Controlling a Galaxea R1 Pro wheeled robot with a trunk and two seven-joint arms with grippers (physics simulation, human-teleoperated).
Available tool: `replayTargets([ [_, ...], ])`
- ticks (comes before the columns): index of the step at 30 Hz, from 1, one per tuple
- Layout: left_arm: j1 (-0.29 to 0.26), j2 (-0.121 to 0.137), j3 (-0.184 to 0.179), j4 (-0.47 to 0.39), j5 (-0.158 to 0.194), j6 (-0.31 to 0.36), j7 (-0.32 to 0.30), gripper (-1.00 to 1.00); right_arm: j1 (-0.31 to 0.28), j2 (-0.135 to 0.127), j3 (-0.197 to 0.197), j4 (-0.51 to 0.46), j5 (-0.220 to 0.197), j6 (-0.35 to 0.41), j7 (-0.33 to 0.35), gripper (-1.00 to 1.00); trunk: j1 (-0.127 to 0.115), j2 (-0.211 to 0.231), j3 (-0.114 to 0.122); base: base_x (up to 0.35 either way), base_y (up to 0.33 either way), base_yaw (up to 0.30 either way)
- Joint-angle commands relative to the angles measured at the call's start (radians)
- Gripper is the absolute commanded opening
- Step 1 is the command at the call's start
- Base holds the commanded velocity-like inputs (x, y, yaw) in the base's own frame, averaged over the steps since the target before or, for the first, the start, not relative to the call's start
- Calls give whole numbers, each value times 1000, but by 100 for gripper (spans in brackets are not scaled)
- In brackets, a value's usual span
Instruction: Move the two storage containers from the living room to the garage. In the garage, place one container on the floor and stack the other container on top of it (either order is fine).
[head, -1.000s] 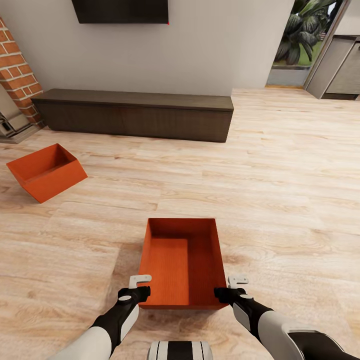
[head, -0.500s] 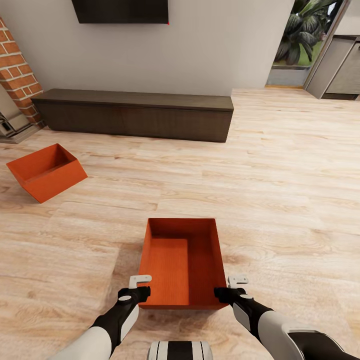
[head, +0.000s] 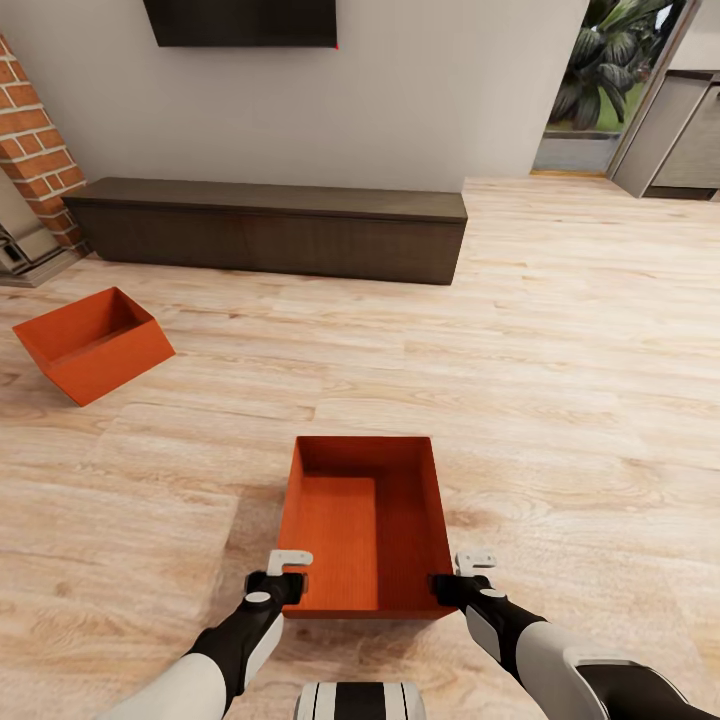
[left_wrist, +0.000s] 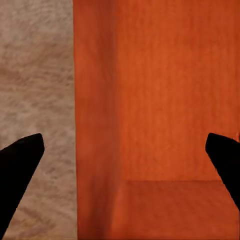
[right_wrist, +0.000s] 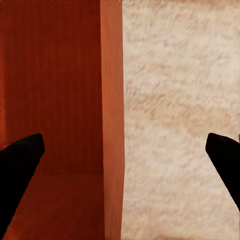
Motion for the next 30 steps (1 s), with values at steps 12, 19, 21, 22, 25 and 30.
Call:
replayTargets([
  [12,0,2,-4,-5,8,2,9,-100,-1,0,-2,1,-2,-3,-15,-100,0,0,-1,0,0,0],
  [19,0,1,-3,-6,11,3,10,-100,-1,0,-2,1,-2,-3,-15,-100,0,0,-1,0,0,0],
  [21,0,0,-2,-5,11,3,10,-100,-1,0,-2,1,-2,-3,-15,-100,0,0,-1,0,0,0],
  [22,0,0,-2,-5,11,3,10,-100,-1,0,-2,1,-2,-3,-15,-100,0,0,-1,0,0,0],
  [25,0,-1,-2,-5,11,3,10,-100,-1,0,-2,1,-2,-3,-15,-100,0,0,-1,0,0,0],
  [30,0,1,-2,-5,13,1,10,-100,-1,0,-2,1,-2,-2,-15,-100,-12,21,9,0,0,0],
])
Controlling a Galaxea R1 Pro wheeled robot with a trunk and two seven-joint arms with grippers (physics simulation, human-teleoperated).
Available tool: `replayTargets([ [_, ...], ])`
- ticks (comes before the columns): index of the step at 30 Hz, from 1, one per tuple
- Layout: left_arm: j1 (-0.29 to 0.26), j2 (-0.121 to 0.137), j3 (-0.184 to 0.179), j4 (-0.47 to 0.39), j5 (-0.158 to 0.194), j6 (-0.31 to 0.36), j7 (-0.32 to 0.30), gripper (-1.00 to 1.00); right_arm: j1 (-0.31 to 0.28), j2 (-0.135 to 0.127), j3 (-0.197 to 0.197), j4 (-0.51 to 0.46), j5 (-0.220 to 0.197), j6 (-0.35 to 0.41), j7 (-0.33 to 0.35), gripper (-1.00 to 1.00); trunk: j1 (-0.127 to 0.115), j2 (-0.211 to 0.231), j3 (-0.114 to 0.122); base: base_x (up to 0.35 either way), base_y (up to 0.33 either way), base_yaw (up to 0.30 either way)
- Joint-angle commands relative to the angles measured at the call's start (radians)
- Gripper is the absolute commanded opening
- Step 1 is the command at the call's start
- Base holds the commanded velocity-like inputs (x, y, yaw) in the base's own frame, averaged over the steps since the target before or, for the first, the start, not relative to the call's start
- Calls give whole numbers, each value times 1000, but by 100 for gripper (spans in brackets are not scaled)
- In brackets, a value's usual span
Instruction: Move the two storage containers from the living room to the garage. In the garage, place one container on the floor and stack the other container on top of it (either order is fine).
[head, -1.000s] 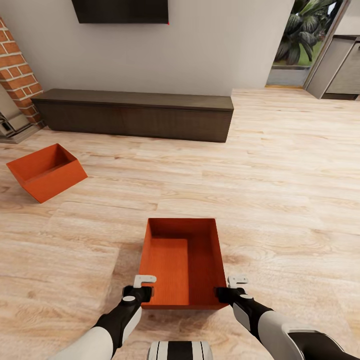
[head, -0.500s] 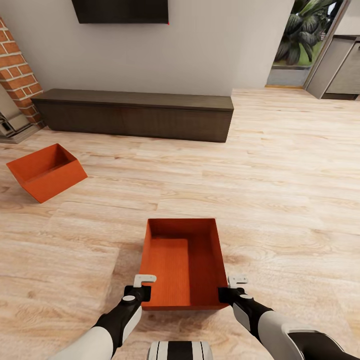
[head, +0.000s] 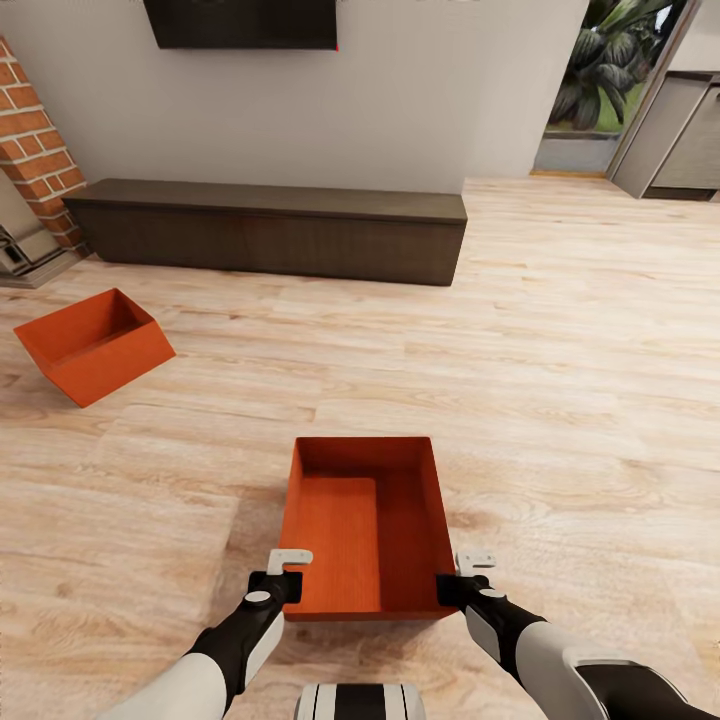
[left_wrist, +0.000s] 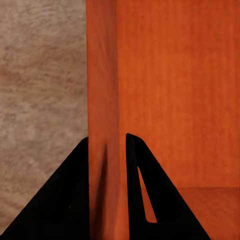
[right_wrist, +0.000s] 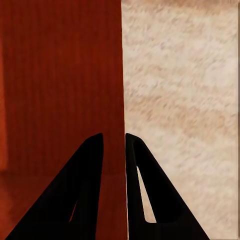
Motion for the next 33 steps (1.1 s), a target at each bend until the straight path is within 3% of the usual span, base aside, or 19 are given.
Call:
replayTargets([
  [1,0,2,-4,-2,-9,6,14,-100,-1,-1,-9,1,-6,-4,-5,-100,-4,7,3,0,0,0],
  [33,0,3,-3,-2,-9,6,14,-100,-1,-1,-11,1,-6,-3,-4,-100,-127,231,103,0,0,0],
])
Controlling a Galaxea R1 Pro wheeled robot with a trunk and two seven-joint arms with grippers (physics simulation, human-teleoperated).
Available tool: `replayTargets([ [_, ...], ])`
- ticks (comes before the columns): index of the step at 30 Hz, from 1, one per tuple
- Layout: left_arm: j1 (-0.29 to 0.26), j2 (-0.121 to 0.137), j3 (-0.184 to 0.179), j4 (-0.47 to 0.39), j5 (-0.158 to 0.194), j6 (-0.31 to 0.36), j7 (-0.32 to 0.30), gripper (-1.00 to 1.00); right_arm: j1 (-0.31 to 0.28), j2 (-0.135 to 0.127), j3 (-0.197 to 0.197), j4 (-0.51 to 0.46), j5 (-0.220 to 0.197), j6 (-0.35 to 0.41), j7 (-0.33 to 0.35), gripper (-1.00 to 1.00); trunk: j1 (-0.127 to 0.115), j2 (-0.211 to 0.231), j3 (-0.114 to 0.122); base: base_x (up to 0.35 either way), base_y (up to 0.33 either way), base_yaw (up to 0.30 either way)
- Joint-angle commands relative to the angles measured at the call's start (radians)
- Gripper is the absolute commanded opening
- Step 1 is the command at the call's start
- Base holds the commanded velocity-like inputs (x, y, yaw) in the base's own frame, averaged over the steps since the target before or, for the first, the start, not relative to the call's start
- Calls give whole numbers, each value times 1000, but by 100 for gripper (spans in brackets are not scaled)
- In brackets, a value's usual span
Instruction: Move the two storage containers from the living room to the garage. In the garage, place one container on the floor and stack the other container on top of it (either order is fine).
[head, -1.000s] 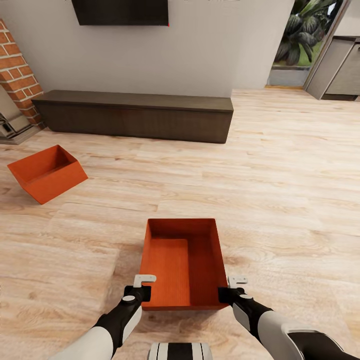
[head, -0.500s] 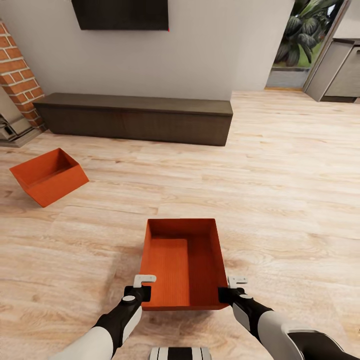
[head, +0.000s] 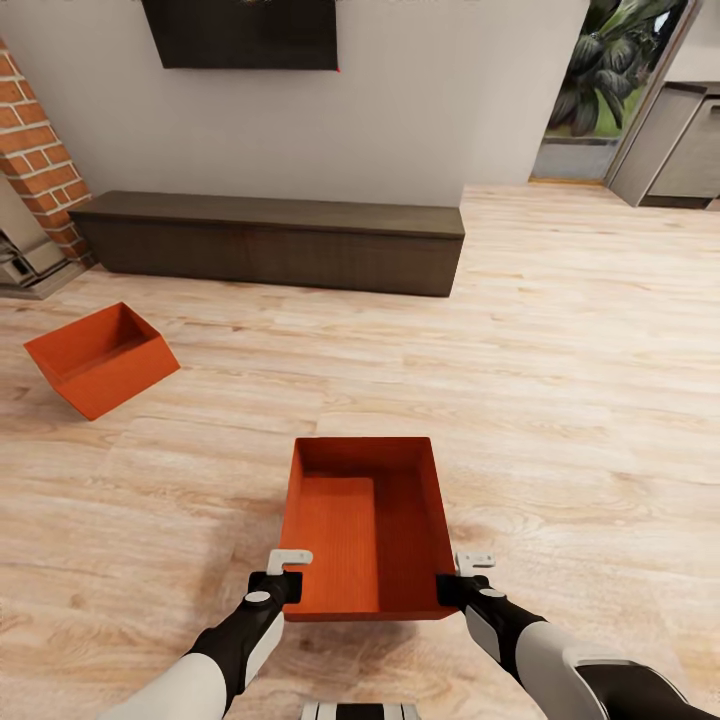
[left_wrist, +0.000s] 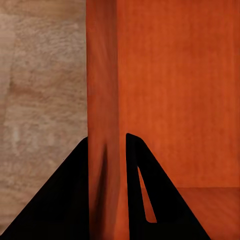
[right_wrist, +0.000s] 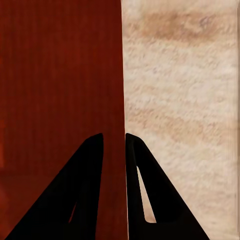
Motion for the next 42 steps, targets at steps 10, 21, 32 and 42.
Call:
replayTargets([
  [10,0,4,-3,-2,-10,6,13,-100,-1,-1,-11,1,-5,0,-4,-100,-39,70,31,0,0,0],
  [21,0,3,-3,-2,-10,6,14,-100,-1,-1,-11,1,-4,2,-5,-100,-81,147,65,0,0,0],
  [32,0,2,-3,-2,-10,6,14,-100,-1,-1,-11,1,-4,3,-5,-100,-123,224,100,0,0,0],
  [42,0,2,-3,-2,-10,6,14,-100,-1,0,-13,1,-4,5,-5,-100,-161,294,131,0,0,0],
])
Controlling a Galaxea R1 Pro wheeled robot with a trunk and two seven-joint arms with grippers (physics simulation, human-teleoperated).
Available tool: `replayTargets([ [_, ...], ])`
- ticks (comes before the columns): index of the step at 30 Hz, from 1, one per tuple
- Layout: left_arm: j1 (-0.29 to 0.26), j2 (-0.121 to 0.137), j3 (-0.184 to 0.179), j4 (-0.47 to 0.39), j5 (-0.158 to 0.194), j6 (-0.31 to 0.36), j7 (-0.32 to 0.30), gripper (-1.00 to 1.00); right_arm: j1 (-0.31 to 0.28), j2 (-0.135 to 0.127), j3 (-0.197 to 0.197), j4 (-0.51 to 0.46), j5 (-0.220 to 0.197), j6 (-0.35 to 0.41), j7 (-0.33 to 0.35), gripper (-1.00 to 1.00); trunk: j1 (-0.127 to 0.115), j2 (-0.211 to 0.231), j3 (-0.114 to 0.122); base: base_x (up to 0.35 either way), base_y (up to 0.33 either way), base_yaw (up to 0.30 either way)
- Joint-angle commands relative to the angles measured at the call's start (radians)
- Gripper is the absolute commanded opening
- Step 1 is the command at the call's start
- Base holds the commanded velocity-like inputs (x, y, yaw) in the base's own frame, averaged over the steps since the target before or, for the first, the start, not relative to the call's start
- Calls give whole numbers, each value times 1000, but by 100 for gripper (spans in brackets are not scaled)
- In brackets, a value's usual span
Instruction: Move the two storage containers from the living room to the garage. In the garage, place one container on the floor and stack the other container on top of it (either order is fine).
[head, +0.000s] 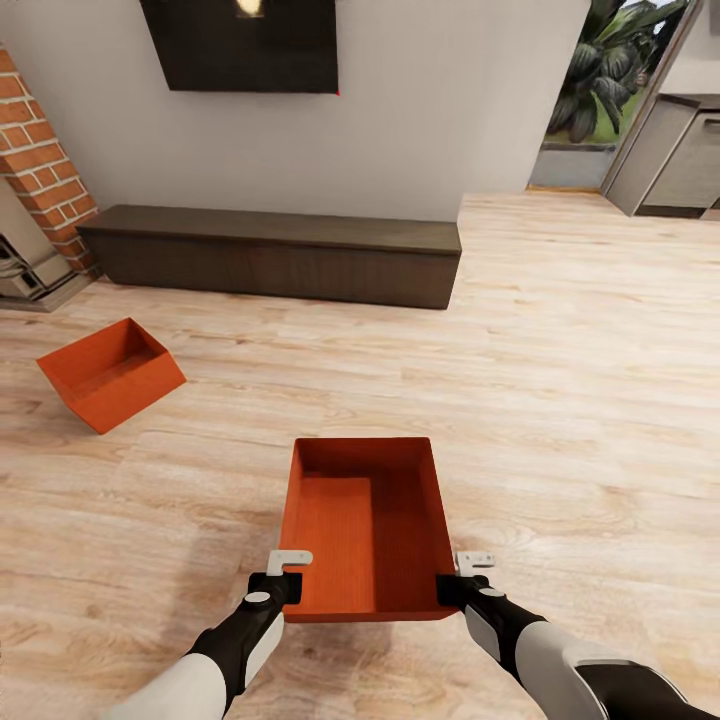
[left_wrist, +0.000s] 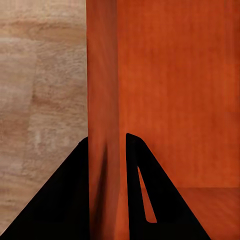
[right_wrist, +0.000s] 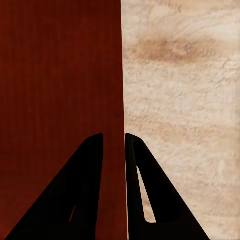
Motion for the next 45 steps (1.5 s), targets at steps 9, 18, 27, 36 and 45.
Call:
replayTargets([
  [9,0,2,-1,-5,-17,6,13,-100,0,0,-14,4,-8,-4,-4,-100,-35,63,28,0,0,0],
  [18,0,2,-1,-5,-17,6,13,-100,0,0,-14,4,-8,-3,-5,-100,-69,126,56,0,0,0],
  [27,0,2,-1,-5,-17,6,13,-100,0,0,-14,4,-8,-3,-5,-100,-104,189,84,0,0,0],
  [36,0,2,-1,-5,-17,6,13,-100,0,2,-13,4,-8,-4,-5,-100,-138,252,112,0,0,0],
  [45,0,2,-1,-5,-17,6,13,-100,0,2,-13,4,-8,-5,-5,-100,-173,315,140,0,0,0],
])
